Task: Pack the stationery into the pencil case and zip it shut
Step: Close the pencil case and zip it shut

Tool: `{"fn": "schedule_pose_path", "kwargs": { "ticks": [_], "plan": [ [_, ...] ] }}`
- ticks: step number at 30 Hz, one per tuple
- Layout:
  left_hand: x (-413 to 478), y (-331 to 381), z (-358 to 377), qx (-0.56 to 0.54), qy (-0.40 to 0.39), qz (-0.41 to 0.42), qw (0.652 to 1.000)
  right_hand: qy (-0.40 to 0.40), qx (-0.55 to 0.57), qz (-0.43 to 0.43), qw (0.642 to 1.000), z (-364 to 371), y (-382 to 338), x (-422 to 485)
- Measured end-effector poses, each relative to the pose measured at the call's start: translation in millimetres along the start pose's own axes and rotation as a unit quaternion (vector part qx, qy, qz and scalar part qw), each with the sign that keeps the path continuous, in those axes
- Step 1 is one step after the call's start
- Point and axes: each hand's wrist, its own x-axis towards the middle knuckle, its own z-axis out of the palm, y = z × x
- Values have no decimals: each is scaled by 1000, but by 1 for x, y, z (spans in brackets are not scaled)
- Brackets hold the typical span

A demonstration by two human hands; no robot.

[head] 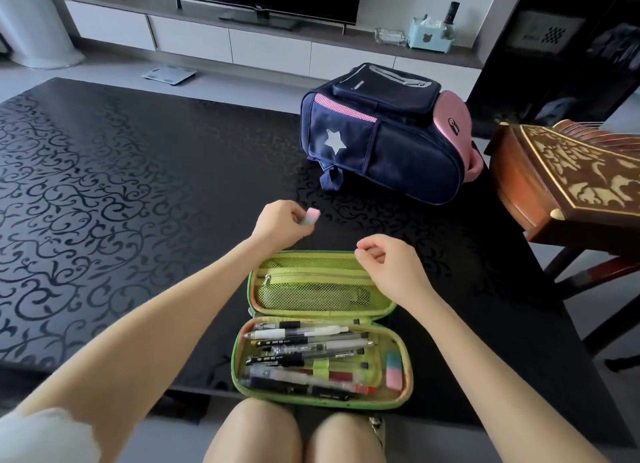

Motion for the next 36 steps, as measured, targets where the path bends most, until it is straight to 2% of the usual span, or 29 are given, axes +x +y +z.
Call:
{"fn": "schedule_pose_path", "kwargs": {
  "ticks": [3,6,9,11,14,17,19,21,25,27,29,31,32,34,36],
  "plan": [
    [-53,28,-12,-26,-27,110,993,-27,214,74,974,-1,-11,-12],
    [-101,44,-10,8,-47,184,982,-34,277,72,958,-3,-21,-34],
    [-123,38,-3,27,-102,204,973,-17,211,42,976,-10,-14,-55],
    [-128,23,2,94,-132,224,961,-32,165,52,984,-21,1,-66],
    [-133,0,7,179,-138,251,941,-120,158,111,974,-34,21,-86],
    [-138,-12,12,165,-157,256,940,-172,80,106,976,-22,32,-100],
    [-140,-16,12,149,-157,252,943,-154,-28,72,985,-12,37,-102],
    [-140,-18,13,138,-152,256,945,-114,-78,57,989,-11,38,-99],
    [-137,-18,9,129,-181,240,945,15,-92,42,995,-13,32,-78],
    [-132,-20,4,129,-158,231,951,56,-105,63,991,-12,34,-54],
    [-124,-23,-5,125,-67,211,967,26,-96,124,987,-9,38,-29],
    [-113,-25,-17,150,25,147,977,-18,-45,161,986,-1,42,-9],
    [-107,-27,-22,173,39,103,979,-23,-18,164,986,3,44,-3],
    [-95,-30,-32,201,-13,2,979,-2,-7,150,989,8,44,4],
    [-82,-35,-37,160,-94,-76,980,33,-1,123,992,8,40,11]
  ]
}}
